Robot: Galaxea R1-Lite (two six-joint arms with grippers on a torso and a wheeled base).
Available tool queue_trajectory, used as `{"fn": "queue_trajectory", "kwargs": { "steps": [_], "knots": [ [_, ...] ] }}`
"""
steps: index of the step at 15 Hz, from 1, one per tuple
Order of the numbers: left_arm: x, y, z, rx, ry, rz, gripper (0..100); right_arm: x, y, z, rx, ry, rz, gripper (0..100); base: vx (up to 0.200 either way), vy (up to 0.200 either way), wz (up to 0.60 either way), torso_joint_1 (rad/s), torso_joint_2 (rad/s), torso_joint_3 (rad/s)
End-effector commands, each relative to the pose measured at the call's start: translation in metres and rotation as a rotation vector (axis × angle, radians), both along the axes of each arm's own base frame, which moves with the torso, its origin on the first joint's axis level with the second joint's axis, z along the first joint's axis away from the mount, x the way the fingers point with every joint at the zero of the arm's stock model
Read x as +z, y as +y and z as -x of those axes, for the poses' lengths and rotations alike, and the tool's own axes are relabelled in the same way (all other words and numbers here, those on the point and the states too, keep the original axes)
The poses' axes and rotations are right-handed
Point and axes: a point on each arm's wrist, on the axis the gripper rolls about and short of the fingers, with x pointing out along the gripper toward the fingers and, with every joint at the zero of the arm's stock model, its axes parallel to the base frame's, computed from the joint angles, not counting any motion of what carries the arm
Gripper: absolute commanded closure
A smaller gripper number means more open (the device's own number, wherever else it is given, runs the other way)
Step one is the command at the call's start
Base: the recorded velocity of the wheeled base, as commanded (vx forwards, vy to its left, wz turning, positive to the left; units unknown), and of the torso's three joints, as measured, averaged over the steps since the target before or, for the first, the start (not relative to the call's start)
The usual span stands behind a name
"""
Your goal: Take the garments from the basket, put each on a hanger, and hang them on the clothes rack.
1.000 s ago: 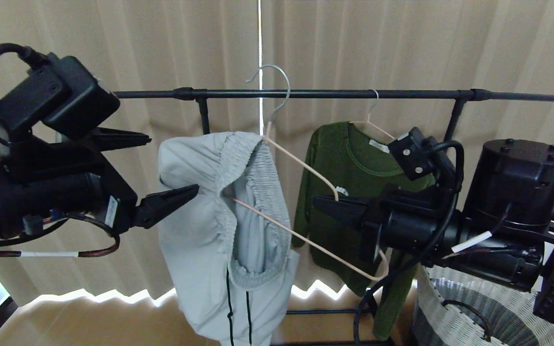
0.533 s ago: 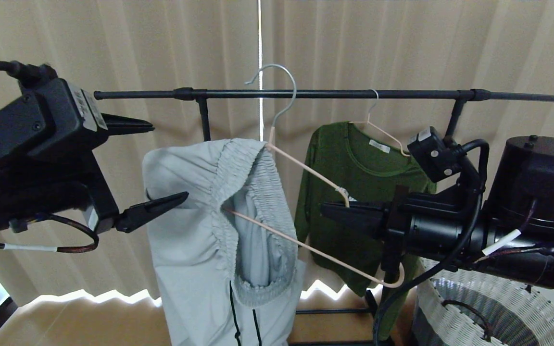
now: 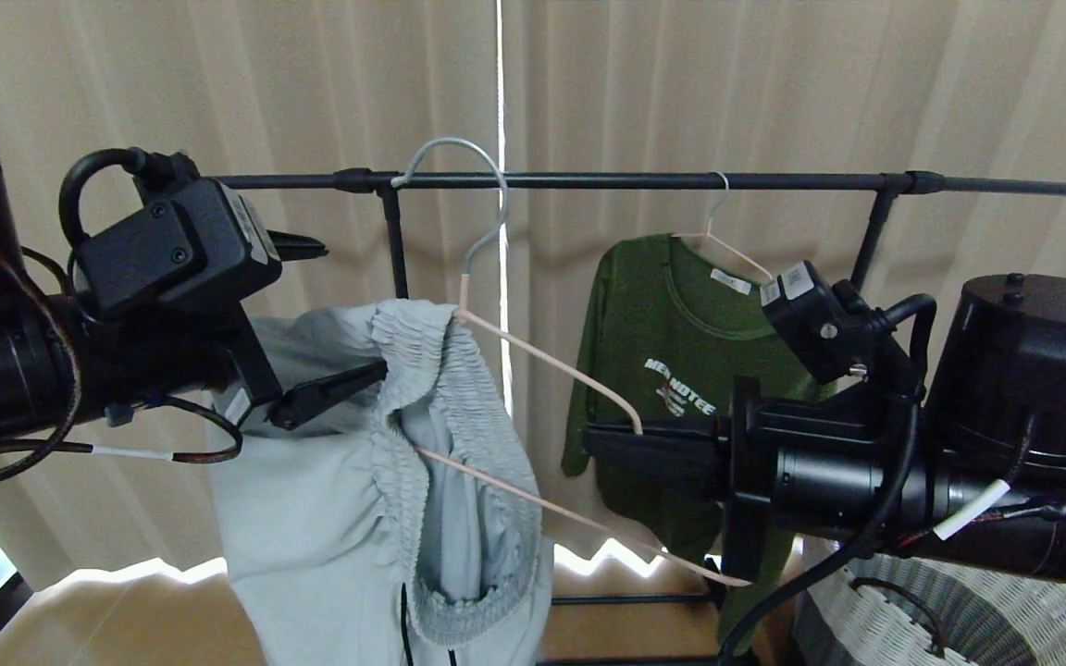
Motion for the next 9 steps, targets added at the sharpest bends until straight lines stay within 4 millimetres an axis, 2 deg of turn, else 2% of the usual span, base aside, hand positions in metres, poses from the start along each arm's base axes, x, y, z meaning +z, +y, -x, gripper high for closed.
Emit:
{"fn": "queue_trajectory", "kwargs": {
  "steps": [1, 2, 3, 9],
  "knots": [
    [-0.0040, -0.0007, -0.0035, 0.002, 0.015, -0.006, 0, -0.0005, 0.0015, 0.0010, 0.012, -0.007, 0.003, 100, 0.000, 0.000, 0.00, 0.000, 0.00, 0.000],
    [-0.0040, -0.0009, -0.0029, -0.001, 0.014, -0.007, 0, 0.0000, 0.0015, 0.0015, 0.029, -0.009, 0.001, 100, 0.000, 0.000, 0.00, 0.000, 0.00, 0.000],
    [-0.0042, -0.0009, -0.0029, -0.001, 0.015, -0.008, 100, 0.0000, 0.0016, 0.0018, 0.040, -0.009, 0.001, 100, 0.000, 0.000, 0.00, 0.000, 0.00, 0.000],
    [-0.0061, -0.0011, -0.0035, -0.003, 0.022, -0.008, 100, 0.0005, 0.0010, 0.0025, 0.043, -0.014, -0.002, 100, 0.000, 0.000, 0.00, 0.000, 0.00, 0.000]
  ]
}}
